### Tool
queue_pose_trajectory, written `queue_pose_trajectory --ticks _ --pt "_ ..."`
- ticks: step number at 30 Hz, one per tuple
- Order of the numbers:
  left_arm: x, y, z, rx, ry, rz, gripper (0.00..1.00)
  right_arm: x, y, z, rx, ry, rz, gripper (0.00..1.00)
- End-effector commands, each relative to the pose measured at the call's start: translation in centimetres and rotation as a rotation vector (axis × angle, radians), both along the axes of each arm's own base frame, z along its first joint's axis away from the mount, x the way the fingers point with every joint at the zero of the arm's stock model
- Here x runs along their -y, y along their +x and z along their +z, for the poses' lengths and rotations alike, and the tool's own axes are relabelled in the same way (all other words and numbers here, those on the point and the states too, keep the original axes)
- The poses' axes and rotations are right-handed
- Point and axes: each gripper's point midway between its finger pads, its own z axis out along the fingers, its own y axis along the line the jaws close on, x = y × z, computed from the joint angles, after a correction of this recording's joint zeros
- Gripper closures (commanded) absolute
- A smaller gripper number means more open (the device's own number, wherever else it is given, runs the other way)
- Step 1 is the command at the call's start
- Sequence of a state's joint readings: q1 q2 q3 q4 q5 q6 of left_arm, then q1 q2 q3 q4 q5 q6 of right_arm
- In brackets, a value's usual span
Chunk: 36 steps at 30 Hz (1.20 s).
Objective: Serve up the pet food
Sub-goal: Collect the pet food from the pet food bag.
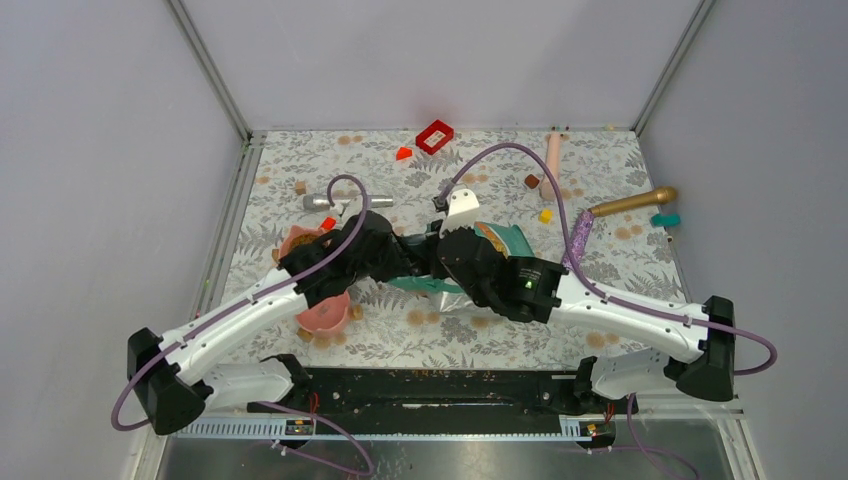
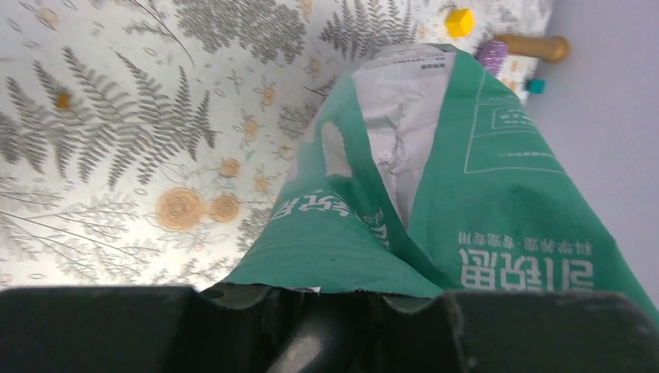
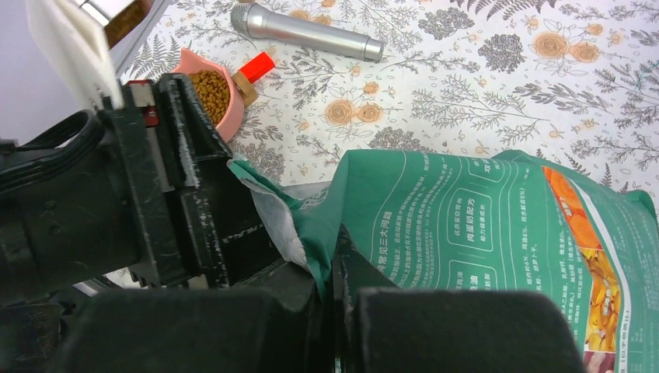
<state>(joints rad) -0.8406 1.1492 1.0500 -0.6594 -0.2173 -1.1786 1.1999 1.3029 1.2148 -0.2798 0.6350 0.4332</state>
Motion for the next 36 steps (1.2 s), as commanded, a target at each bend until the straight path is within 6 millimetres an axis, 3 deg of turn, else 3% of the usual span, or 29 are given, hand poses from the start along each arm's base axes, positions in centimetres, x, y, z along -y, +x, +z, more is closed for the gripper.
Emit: queue_pose_trajectory --ticks 1,16,24,30,36 --pt "2.1 0.3 4.9 0.076 -0.327 0.037 1.00 0.7 -0.2 8.3 0.099 0.293 -0.036 1.00" --pt "-3.6 -3.4 7.6 0.164 -0.475 0.125 1.00 4.0 -0.3 8.0 0.132 0.200 -0.080 1.00" --pt "-5.5 -4.7 8.7 0.224 -0.575 0.146 1.00 5.3 -0.3 8.3 0.155 0.166 -0.093 1.00" --pt "-5.6 -6.0 10.5 0.262 -0.652 0.090 1.00 4.5 -0.4 8.0 0.146 0.119 -0.061 1.00" --pt "-3.7 -5.5 13.4 0.306 -0.675 0.012 1.00 0.5 -1.3 7.3 0.084 0.054 0.102 1.00"
